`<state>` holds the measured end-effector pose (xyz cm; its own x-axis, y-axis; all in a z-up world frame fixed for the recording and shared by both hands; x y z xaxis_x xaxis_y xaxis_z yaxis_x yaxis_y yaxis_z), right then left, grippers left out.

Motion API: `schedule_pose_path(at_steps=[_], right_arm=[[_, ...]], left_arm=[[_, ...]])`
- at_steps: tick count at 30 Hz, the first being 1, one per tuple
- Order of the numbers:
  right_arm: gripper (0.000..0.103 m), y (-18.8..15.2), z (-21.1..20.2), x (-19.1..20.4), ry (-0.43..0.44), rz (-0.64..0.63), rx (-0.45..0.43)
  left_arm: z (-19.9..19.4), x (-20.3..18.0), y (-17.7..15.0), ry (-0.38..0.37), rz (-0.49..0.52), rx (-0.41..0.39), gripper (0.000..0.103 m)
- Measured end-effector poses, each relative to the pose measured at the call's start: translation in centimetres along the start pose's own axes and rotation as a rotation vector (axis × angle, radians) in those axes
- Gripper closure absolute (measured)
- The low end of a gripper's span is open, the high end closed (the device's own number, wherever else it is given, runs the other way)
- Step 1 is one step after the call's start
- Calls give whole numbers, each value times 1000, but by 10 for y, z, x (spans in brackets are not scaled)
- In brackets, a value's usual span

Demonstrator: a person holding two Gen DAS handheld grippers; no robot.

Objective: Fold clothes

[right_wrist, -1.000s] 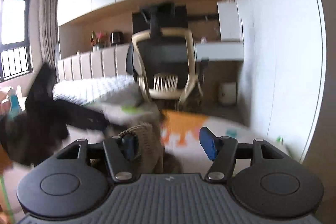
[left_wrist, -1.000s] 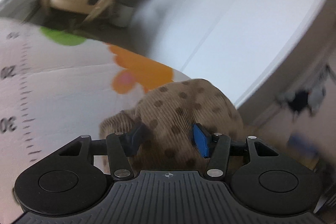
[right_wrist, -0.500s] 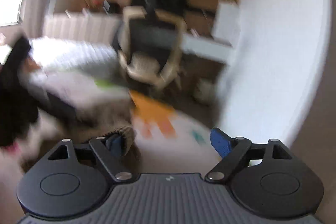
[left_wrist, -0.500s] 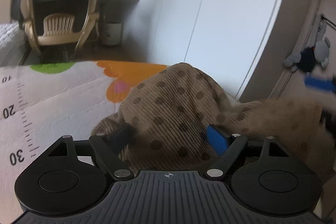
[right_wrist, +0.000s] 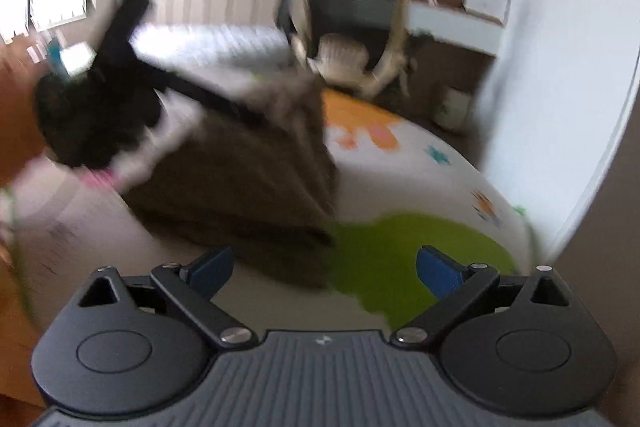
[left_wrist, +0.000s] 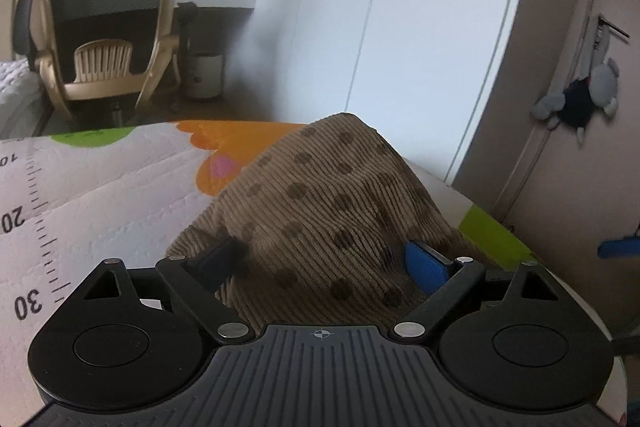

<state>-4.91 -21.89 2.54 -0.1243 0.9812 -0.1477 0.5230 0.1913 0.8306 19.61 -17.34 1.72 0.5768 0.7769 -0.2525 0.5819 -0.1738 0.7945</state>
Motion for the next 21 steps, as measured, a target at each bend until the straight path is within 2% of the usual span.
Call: schedule_pose_path(at_steps=[2,4,5,6,9,13,14,16,19,20,21], right_arm=[[0,14,-7,-10,28,72,-116],[0,46,1,-23,15,139,-199],[0,64,14,-27,-24,147,-198],[0,83,27,-31,-65,153,-195],[0,129,91,-27,-81,86,-183],[0,131,183,-7,-64,-2,42],[0,116,191,-2,-104,-61,69],[0,89,199,3,-188,-144,103],[0,61,193,-13,-208,-29,126],[0,55,193,-16,-203,-7,128],[0,48,192,-19,-198,15,129]], left_arm=[[1,-5,-3,14,20,-9,8],[2,-13,-7,33,43,-22,7],[2,-18,-9,40,66,-26,7],[2,-22,-11,46,97,-28,6],[-3,-32,-17,54,173,-26,6],[-32,-5,-14,-57,130,45,5],[-39,6,-14,-81,97,61,5],[-51,40,-12,-116,-40,87,5],[-49,93,-10,-71,-304,83,5],[-44,109,-10,-74,-409,83,5],[-37,120,-11,-125,-514,92,5]])
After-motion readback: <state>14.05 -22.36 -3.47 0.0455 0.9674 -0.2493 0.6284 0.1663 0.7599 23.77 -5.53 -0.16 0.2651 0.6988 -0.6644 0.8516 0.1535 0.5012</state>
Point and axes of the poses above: each gripper's, at about its wrist camera, not at the fingertips, and z roughly the way its jaws point, x to its left, y to its top, the point moved 1 cm from there along z, roughly the way its jaws point, and after that the axes turned 7 degrees about -z, right-handed, at the moved point
